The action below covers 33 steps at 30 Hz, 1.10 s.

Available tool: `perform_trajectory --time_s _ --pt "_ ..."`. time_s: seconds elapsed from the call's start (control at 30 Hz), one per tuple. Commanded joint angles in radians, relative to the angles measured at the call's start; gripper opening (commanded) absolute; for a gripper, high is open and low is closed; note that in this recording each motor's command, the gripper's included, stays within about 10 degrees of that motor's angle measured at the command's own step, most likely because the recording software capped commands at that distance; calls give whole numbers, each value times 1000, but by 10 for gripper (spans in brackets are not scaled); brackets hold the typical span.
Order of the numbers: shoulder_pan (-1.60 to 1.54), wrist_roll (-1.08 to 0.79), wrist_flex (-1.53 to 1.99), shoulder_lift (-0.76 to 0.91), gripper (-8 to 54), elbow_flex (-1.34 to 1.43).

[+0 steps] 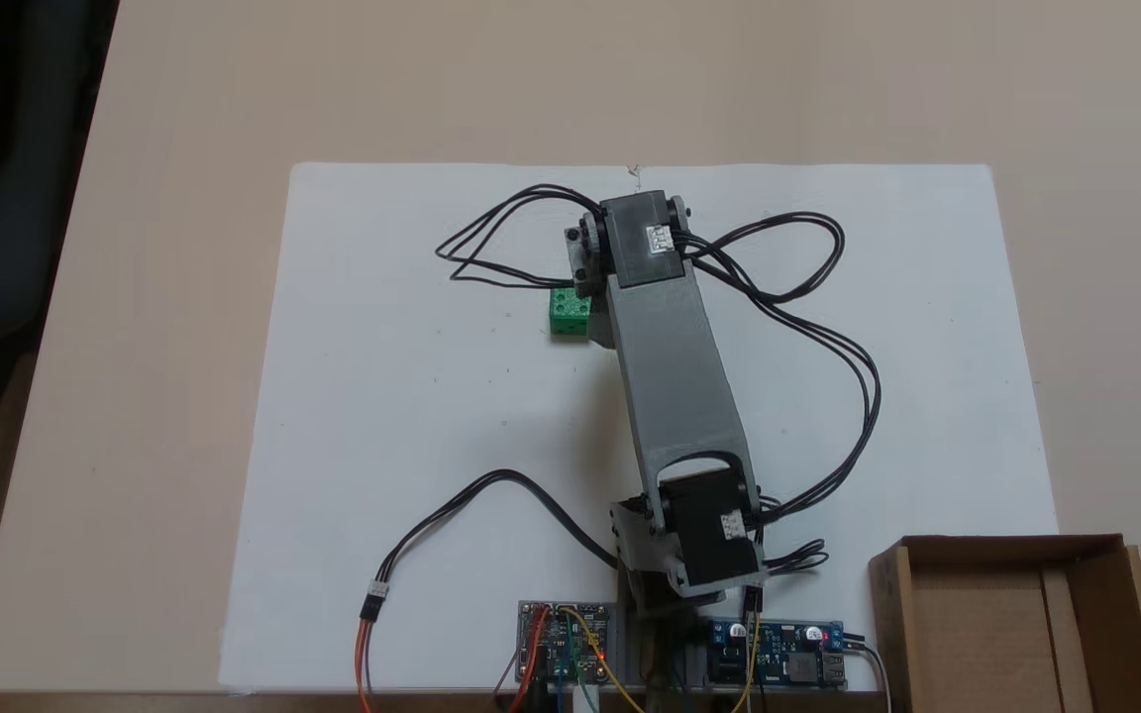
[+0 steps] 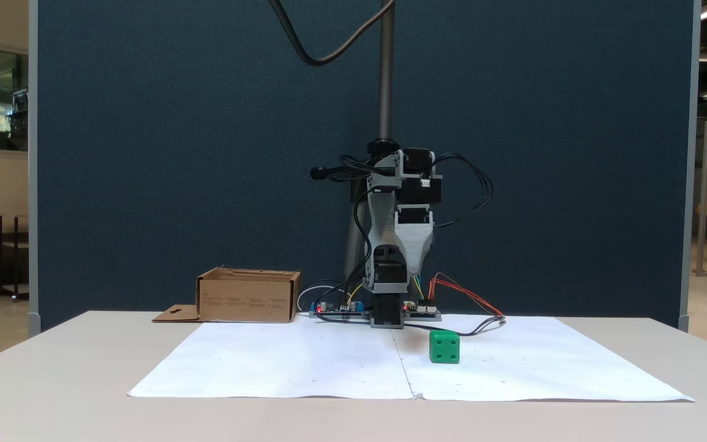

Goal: Grasp a green dice and put it in the bin.

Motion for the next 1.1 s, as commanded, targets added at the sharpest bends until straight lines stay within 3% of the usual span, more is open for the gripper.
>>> perform_trajectory --time_s 0.0,1.07 --pt "-49 84 -52 -17 412 -81" --pt "-109 120 -242 -268 434 -81"
